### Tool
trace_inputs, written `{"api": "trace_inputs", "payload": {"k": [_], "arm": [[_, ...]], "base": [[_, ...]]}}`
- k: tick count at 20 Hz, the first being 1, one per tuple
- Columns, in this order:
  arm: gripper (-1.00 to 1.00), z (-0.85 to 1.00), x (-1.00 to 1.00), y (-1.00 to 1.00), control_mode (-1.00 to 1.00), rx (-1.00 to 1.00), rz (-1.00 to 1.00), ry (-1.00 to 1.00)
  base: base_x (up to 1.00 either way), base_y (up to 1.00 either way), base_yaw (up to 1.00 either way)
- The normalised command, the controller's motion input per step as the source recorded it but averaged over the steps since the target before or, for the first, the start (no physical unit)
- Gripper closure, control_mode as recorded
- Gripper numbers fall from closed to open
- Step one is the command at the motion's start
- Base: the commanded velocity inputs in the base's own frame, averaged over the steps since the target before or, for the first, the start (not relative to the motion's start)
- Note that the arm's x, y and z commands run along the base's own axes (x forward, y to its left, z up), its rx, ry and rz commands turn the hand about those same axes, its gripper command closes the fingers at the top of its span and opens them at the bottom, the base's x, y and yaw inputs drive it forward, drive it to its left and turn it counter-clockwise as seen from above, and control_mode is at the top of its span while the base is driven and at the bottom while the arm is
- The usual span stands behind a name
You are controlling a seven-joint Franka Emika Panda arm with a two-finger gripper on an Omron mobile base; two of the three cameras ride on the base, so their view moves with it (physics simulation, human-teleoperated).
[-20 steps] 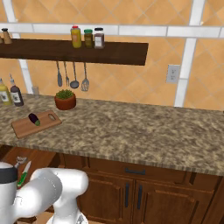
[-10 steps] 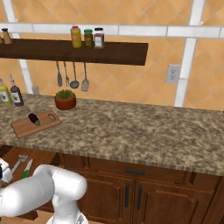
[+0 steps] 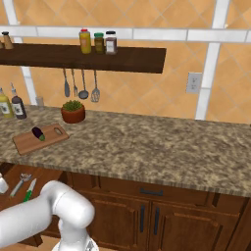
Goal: Place the appropriate cutting tool for cutting the eggplant skin on the cutting board.
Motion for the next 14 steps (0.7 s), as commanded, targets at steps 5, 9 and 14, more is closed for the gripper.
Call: {"api": "trace_inputs", "payload": {"k": [5, 9, 14], "arm": [[-1.0, -0.05, 0.25, -0.2, -1.0, -0.02, 0.11, 0.05], [-1.0, -0.36, 0.38, -0.16, -1.0, 0.0, 0.18, 0.11], [-1.0, -0.56, 0.35, -0.08, -1.0, 0.0, 0.19, 0.07]], "base": [[0.0, 0.0, 0.0], [0.0, 0.0, 0.0], [0.0, 0.0, 0.0]]}}
